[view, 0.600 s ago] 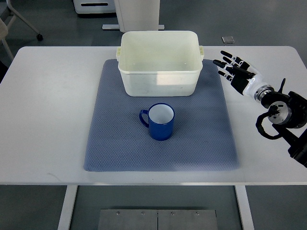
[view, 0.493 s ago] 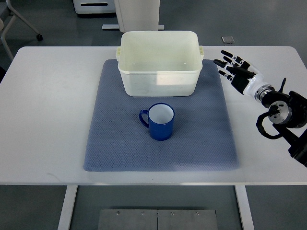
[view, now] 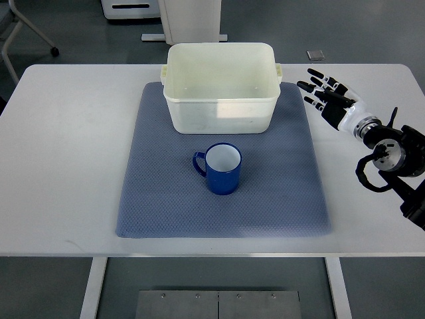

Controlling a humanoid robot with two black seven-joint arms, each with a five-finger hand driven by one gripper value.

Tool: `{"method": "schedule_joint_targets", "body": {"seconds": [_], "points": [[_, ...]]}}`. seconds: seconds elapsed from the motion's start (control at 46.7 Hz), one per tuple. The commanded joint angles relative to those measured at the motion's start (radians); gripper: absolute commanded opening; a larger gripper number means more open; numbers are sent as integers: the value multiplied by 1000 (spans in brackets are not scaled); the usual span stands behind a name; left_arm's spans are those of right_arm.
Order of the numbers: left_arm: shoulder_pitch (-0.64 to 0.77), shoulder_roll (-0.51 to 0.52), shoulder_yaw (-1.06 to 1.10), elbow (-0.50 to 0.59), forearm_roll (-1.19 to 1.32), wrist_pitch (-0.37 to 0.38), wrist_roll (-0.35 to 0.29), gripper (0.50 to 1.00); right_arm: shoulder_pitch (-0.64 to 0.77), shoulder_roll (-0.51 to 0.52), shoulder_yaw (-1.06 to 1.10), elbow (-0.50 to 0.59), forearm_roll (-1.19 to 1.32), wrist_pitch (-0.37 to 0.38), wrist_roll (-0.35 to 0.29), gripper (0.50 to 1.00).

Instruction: Place cup in box with right hand

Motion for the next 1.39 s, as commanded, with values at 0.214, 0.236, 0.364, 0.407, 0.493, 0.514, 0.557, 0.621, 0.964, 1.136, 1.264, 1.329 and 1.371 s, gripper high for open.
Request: {"method": "schedule_joint_targets", "body": {"seconds": [0.214, 0.236, 0.364, 0.407, 0.493, 0.514, 0.557, 0.621, 0.964, 1.136, 1.264, 1.329, 1.371], "points": [[-1, 0, 0, 0, 0, 0, 0, 1000, 0, -11, 2, 0, 0, 0, 0, 1000], [-1, 0, 0, 0, 0, 0, 0, 1000, 0, -11, 2, 0, 0, 0, 0, 1000], [-1, 0, -1, 0, 0, 0, 0, 1000, 1, -14, 3, 0, 0, 0, 0, 1000], [-1, 0, 0, 0, 0, 0, 0, 1000, 1, -18, 3, 0, 0, 0, 0, 1000], [-1, 0, 0, 0, 0, 0, 0, 1000, 1, -21, 3, 0, 0, 0, 0, 1000], [-1, 0, 0, 0, 0, 0, 0, 1000, 3, -21, 3, 0, 0, 0, 0, 1000], [-1, 0, 0, 0, 0, 0, 1, 1000, 3, -21, 3, 2, 0, 0, 0, 1000], [-1, 0, 0, 0, 0, 0, 0, 1000, 3, -21, 5, 2, 0, 0, 0, 1000], [-1, 0, 0, 0, 0, 0, 0, 1000, 21, -29, 5, 2, 0, 0, 0, 1000], [-1, 0, 0, 0, 0, 1, 1, 1000, 32, -29, 5, 0, 0, 0, 0, 1000], [-1, 0, 0, 0, 0, 1, 0, 1000, 35, -29, 3, -2, 0, 0, 0, 1000], [1, 0, 0, 0, 0, 1, 0, 1000, 37, -27, 3, 0, 0, -1, 0, 1000], [-1, 0, -1, 0, 0, 1, 0, 1000, 37, -26, 3, 0, 0, -1, 0, 1000]]}}
